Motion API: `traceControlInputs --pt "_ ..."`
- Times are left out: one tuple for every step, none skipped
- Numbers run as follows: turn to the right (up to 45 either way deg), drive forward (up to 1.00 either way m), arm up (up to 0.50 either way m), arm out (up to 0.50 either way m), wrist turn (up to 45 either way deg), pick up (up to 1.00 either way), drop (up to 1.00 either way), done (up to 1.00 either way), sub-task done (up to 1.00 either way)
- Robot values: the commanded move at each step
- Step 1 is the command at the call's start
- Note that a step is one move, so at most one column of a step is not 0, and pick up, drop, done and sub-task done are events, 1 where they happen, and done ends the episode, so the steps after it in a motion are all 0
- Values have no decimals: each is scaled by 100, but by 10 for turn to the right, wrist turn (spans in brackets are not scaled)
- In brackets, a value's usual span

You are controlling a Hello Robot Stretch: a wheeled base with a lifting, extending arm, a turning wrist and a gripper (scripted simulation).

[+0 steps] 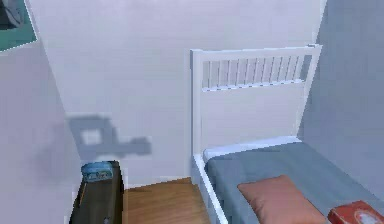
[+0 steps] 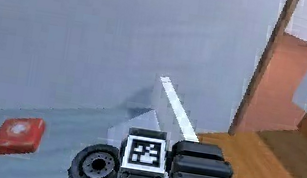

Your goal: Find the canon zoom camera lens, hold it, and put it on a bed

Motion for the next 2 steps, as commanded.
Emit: traceControlInputs --pt "-90 0 0 0 0 0 0 0 0" --pt "450 0 0 0 0 0 0 0 0"
